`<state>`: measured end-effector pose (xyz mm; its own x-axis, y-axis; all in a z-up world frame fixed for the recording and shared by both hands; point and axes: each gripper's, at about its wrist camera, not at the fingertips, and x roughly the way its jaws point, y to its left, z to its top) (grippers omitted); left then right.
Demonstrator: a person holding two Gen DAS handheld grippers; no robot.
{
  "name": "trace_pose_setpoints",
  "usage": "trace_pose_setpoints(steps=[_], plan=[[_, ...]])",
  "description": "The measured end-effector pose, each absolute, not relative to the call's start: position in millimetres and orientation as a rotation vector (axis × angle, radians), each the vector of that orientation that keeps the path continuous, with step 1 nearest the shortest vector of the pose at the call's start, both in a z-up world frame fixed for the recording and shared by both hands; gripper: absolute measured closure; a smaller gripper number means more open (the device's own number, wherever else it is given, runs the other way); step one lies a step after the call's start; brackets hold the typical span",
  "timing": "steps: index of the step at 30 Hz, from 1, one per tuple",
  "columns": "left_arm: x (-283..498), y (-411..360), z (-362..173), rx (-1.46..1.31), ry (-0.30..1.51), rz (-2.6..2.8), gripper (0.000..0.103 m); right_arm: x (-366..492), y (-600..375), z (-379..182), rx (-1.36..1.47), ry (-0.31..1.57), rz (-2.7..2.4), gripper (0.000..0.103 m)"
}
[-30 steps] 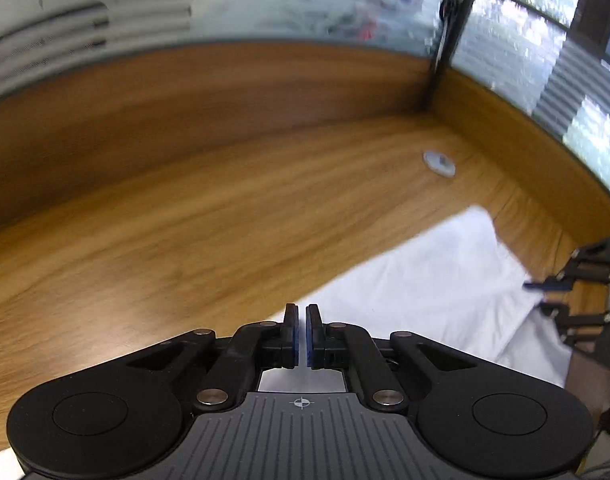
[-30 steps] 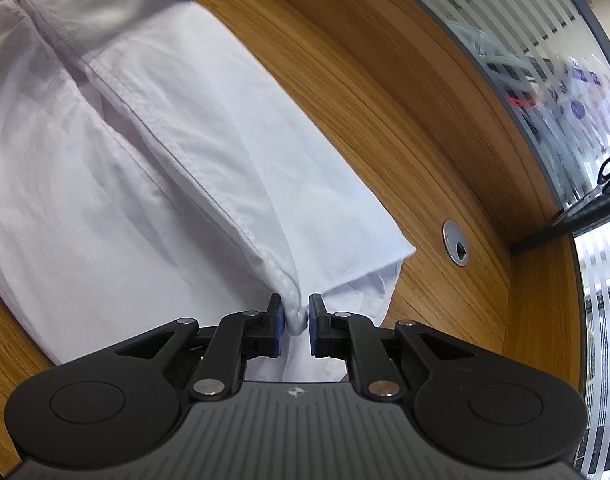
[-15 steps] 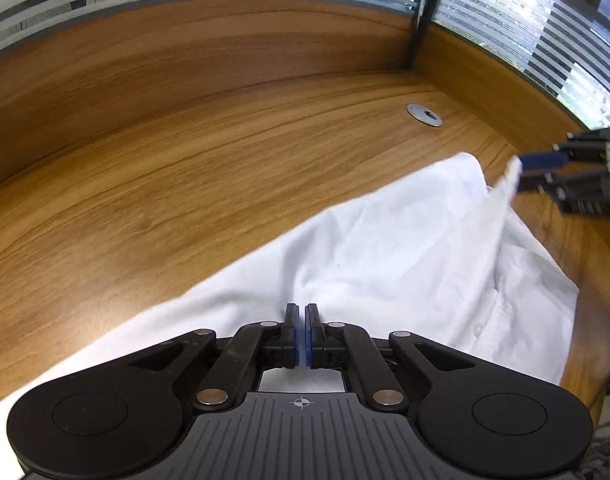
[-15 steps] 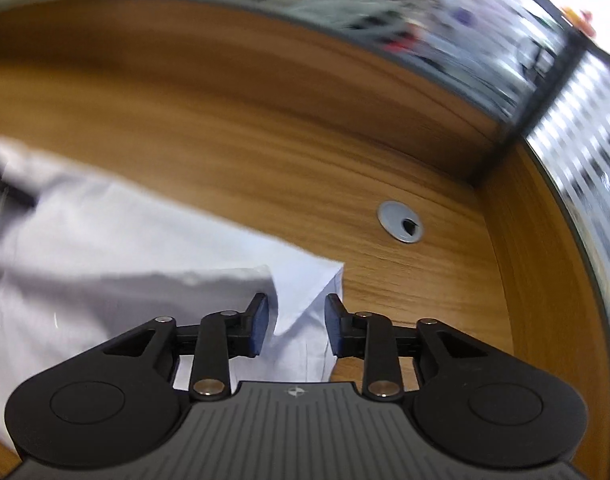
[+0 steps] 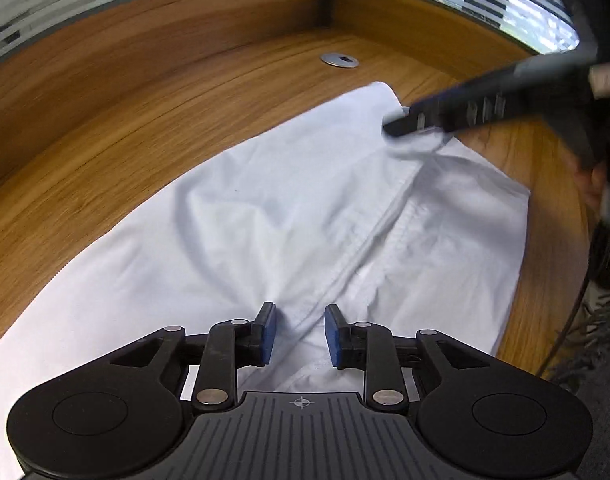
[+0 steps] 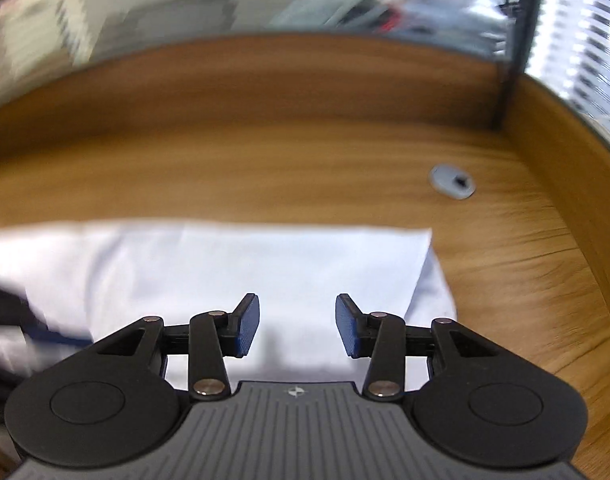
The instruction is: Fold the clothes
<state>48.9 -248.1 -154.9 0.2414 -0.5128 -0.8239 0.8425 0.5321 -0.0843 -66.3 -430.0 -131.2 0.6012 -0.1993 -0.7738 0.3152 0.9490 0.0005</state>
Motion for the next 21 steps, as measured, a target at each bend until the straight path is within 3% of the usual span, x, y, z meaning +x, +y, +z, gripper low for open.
trace_pose_setpoints(steps=[5, 7, 10, 12, 14, 21], plan=[[49.8, -236.2, -145.4, 0.391, 0.939, -0.940, 0.072, -69.6, -432.3, -164.3, 0.071, 0.965, -0.283, 0.054], [49.0, -226.0, -138.6, 0.376, 0.930, -0.922, 0.070, -75.9, -439.4, -165.7, 0.084, 0.941, -0.281, 0.048], [48.3, -209.2, -128.6, 0.360, 0.932, -0.883, 0.069, -75.6, -444.2, -157.7, 0.076, 0.967, -0.298, 0.048], [45.5, -201.7, -122.2, 0.369, 0.924, -0.868, 0.066, -83.9, -447.8, -143.9, 0.097, 0.937, -0.314, 0.049], [41.9, -197.7, -116.1, 0.377, 0.904, -0.874, 0.057, -92.2, -453.7, -129.4, 0.123, 0.920, -0.335, 0.049], [25.2, -232.2, -110.1, 0.458, 0.821, -1.018, 0.045, -118.8, -481.2, -105.6, 0.050, 0.910, -0.394, 0.042]])
